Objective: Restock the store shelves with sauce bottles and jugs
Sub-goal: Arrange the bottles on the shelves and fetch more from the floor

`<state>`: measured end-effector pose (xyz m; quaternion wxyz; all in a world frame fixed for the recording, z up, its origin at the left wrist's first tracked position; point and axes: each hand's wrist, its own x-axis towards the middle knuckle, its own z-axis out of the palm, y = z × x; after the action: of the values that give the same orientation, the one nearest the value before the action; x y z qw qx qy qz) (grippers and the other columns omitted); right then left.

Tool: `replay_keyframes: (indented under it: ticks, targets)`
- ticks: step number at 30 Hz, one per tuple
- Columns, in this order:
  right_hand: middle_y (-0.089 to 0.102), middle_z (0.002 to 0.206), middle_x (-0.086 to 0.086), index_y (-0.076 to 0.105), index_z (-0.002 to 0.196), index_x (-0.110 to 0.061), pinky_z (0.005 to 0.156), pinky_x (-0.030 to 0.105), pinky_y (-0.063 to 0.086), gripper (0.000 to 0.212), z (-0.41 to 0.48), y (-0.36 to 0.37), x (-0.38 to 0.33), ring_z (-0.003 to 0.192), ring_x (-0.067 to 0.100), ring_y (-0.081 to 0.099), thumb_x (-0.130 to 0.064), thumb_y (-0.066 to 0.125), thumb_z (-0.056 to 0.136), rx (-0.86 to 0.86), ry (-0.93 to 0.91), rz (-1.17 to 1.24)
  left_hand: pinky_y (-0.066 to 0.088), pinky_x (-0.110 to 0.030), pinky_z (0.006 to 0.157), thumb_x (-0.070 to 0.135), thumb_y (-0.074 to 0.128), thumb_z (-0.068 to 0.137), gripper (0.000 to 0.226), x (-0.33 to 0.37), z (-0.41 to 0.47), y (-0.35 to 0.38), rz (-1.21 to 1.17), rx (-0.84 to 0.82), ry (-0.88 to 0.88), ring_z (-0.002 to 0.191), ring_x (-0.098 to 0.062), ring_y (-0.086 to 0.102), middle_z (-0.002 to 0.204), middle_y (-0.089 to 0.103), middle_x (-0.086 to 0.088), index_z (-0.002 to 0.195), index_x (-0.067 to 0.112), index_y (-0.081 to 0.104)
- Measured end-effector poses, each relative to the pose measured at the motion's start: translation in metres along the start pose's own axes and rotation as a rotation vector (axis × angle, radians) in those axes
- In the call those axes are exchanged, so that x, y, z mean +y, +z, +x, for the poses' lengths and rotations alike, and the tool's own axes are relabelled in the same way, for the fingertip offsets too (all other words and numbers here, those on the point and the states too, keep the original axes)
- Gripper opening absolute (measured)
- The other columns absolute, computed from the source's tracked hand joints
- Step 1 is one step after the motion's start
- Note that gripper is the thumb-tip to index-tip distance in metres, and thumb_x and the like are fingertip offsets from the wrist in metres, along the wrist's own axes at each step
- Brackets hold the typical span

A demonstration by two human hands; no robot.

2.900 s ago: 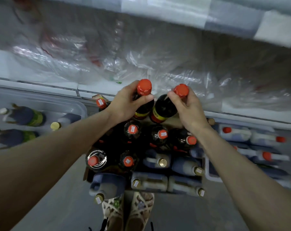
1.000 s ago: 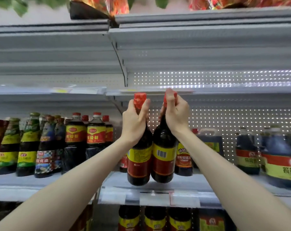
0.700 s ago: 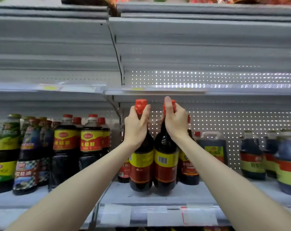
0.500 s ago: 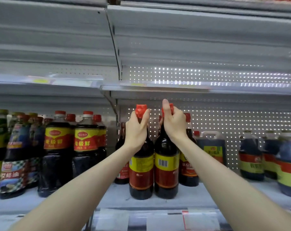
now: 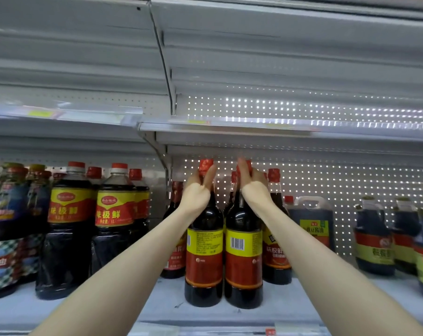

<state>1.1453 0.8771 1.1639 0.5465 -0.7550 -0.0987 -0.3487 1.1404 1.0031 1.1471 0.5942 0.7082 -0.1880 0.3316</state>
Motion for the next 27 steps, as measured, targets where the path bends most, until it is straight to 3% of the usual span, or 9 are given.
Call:
replay_keyframes:
  ticks: [8, 11, 13, 15, 16, 19, 22, 25, 27]
  targets:
    - [0.051, 0.138, 0.013, 0.043, 0.138, -0.005, 0.09, 0.031, 0.036, 0.07, 0.004, 0.002, 0.004, 0.124, 0.03, 0.05, -0.059, 0.03, 0.096, -0.029, -0.04, -0.012, 0.031, -0.023, 0.091, 0.047, 0.039, 0.099, 0.051, -0.015, 0.003, 0.001, 0.017, -0.025, 0.056, 0.126, -0.017, 0.047, 0.132, 0.054, 0.0, 0.139, 0.016, 0.043]
    - [0.041, 0.148, 0.01, 0.026, 0.15, -0.01, 0.104, 0.036, 0.034, 0.075, -0.005, -0.002, 0.01, 0.134, 0.029, 0.041, -0.062, 0.028, 0.095, -0.088, -0.033, -0.054, 0.037, -0.014, 0.075, 0.047, 0.036, 0.1, 0.05, -0.022, -0.004, 0.001, 0.106, 0.0, 0.039, 0.098, -0.006, 0.055, 0.108, 0.058, 0.007, 0.137, 0.013, 0.041]
    - [0.058, 0.125, 0.013, 0.028, 0.148, -0.007, 0.095, 0.037, 0.041, 0.072, -0.017, -0.005, 0.019, 0.112, 0.03, 0.056, -0.059, 0.028, 0.097, -0.114, -0.036, -0.1, 0.038, -0.008, 0.057, 0.044, 0.035, 0.101, 0.047, -0.028, -0.014, -0.001, 0.132, 0.013, 0.051, 0.073, 0.003, 0.05, 0.089, 0.056, 0.013, 0.133, 0.011, 0.044]
    - [0.053, 0.078, 0.009, 0.048, 0.126, 0.008, 0.074, 0.041, 0.043, 0.069, -0.031, -0.007, 0.028, 0.074, 0.026, 0.053, -0.053, 0.03, 0.099, -0.119, -0.035, -0.11, 0.035, -0.014, 0.063, 0.04, 0.036, 0.102, 0.046, -0.035, -0.026, -0.003, 0.14, -0.013, 0.035, 0.083, -0.002, 0.049, 0.103, 0.058, 0.008, 0.134, 0.008, 0.043]
    - [0.049, 0.077, 0.006, 0.054, 0.112, 0.006, 0.074, 0.041, 0.043, 0.062, -0.038, -0.008, 0.034, 0.075, 0.026, 0.052, -0.051, 0.032, 0.1, -0.118, -0.027, -0.114, 0.032, -0.013, 0.075, 0.04, 0.037, 0.102, 0.049, -0.039, -0.034, -0.005, 0.147, -0.038, 0.02, 0.097, -0.004, 0.046, 0.114, 0.053, 0.005, 0.137, 0.007, 0.04]
    - [0.05, 0.122, 0.013, 0.04, 0.133, 0.002, 0.09, 0.03, 0.036, 0.058, -0.058, -0.012, 0.046, 0.12, 0.026, 0.047, -0.046, 0.034, 0.101, -0.148, -0.034, -0.18, 0.024, -0.021, 0.1, 0.044, 0.038, 0.1, 0.061, -0.056, -0.053, -0.009, 0.128, -0.102, -0.007, 0.134, -0.011, 0.031, 0.144, 0.036, -0.003, 0.147, 0.007, 0.025]
    - [0.025, 0.155, 0.011, 0.021, 0.148, -0.004, 0.104, 0.025, 0.023, 0.065, -0.077, -0.015, 0.057, 0.141, 0.022, 0.024, -0.046, 0.034, 0.101, -0.168, -0.071, -0.198, 0.012, -0.033, 0.119, 0.047, 0.037, 0.098, 0.072, -0.068, -0.066, -0.013, 0.086, -0.141, -0.046, 0.147, -0.015, 0.009, 0.16, 0.009, 0.0, 0.154, 0.017, 0.003]
    - [0.009, 0.161, -0.003, 0.009, 0.154, -0.016, 0.114, 0.027, 0.009, 0.067, -0.096, -0.017, 0.062, 0.147, 0.01, 0.004, -0.047, 0.034, 0.1, -0.114, -0.13, -0.17, 0.02, -0.039, 0.119, 0.049, 0.037, 0.098, 0.071, -0.077, -0.075, -0.02, -0.01, -0.201, -0.124, 0.145, -0.014, 0.018, 0.159, 0.015, 0.005, 0.154, 0.022, 0.002]
    - [0.02, 0.155, -0.008, 0.02, 0.152, -0.018, 0.111, 0.021, 0.01, 0.059, -0.111, -0.016, 0.057, 0.141, 0.001, 0.01, -0.043, 0.038, 0.101, -0.03, -0.222, -0.133, 0.027, -0.037, 0.116, 0.053, 0.038, 0.096, 0.07, -0.083, -0.078, -0.024, -0.051, -0.215, -0.176, 0.14, -0.012, 0.03, 0.155, 0.027, 0.004, 0.154, 0.021, 0.013]
